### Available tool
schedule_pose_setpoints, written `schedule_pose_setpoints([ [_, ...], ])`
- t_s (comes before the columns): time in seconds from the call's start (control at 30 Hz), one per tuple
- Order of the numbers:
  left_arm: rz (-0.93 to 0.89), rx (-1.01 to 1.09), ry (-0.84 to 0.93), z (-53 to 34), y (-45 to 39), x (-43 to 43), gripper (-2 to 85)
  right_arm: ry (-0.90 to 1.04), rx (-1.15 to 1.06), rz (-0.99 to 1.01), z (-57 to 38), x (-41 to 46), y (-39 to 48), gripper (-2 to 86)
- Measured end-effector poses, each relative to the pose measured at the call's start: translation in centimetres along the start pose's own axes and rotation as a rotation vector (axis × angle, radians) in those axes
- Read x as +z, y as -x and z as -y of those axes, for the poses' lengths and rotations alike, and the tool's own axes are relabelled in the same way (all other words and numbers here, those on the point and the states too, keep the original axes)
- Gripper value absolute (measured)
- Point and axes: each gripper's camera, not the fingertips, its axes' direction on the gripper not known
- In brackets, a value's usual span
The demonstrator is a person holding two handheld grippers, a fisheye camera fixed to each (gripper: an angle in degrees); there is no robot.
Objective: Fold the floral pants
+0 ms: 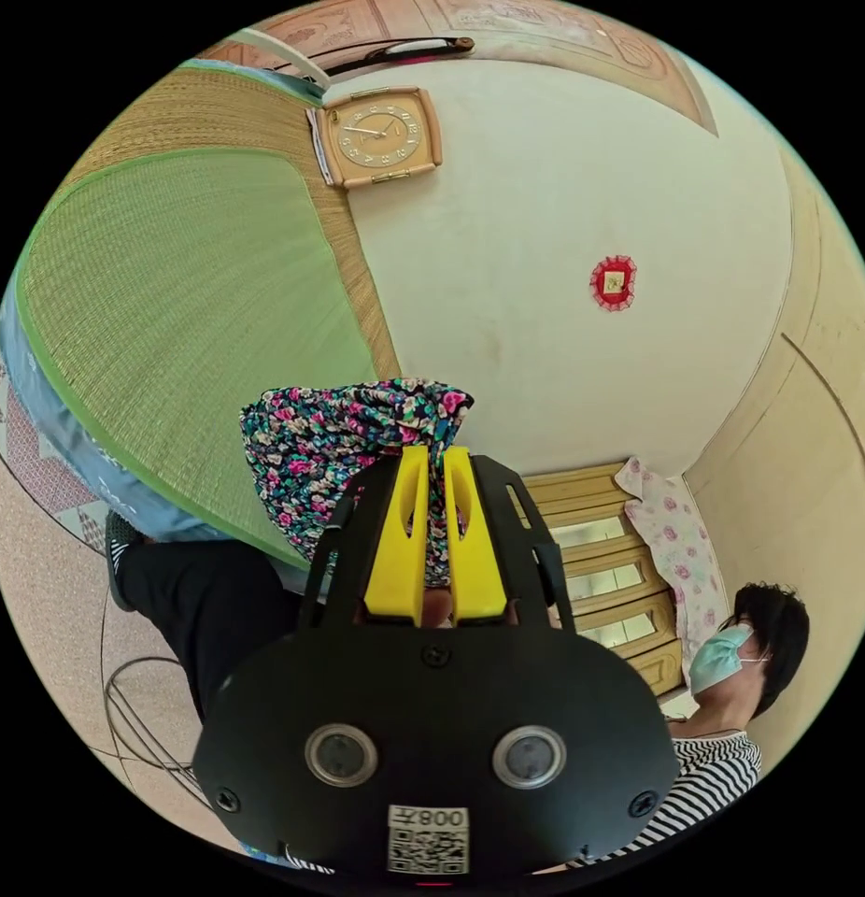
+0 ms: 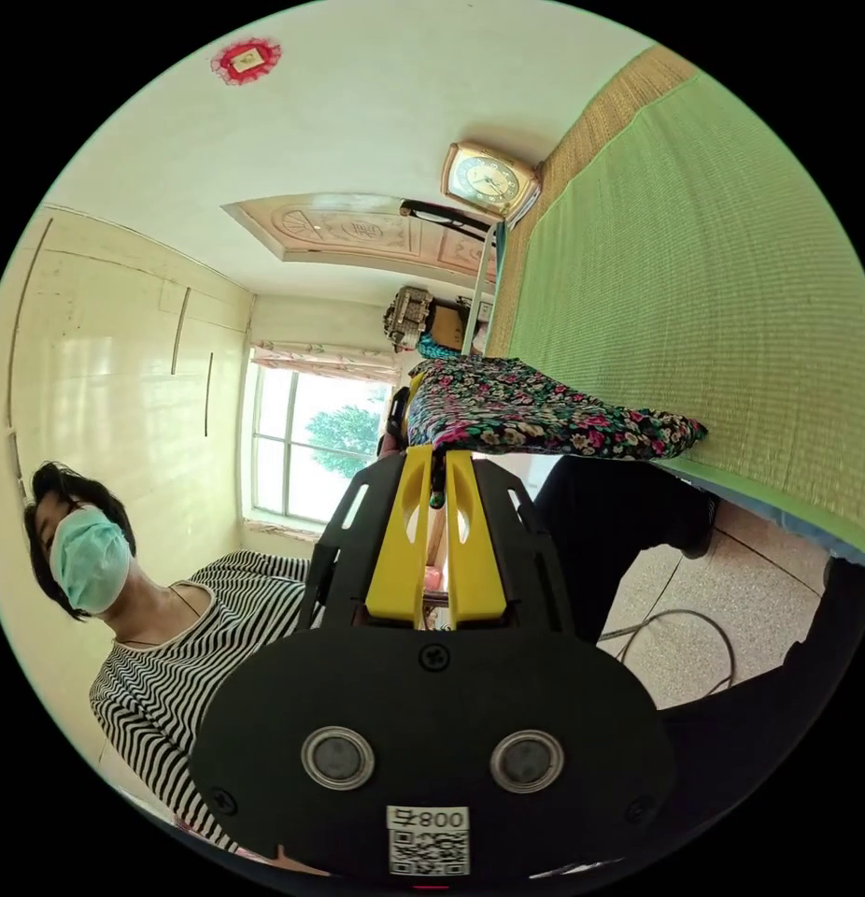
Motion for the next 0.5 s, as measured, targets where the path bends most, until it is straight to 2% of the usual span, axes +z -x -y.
schedule_pose_setpoints([
  [0.2,-0.011,0.098,0.242,-1.6,-5.0,18.4,2.9,-0.255,-0.049,-0.011,-7.4,-12.4,1.6,1.9],
  [0.4,-0.109,0.252,0.502,-3.3,-13.3,43.9,2.9,-0.567,-0.205,-0.166,-12.8,-28.6,7.7,1.9],
  [0.47,-0.196,0.321,0.609,-5.1,-17.3,54.7,2.9,-0.666,-0.255,-0.225,-14.9,-33.1,10.1,2.0],
  [0.5,-0.215,0.339,0.635,-5.7,-18.2,57.3,2.9,-0.726,-0.289,-0.266,-16.3,-35.9,11.6,2.0],
])
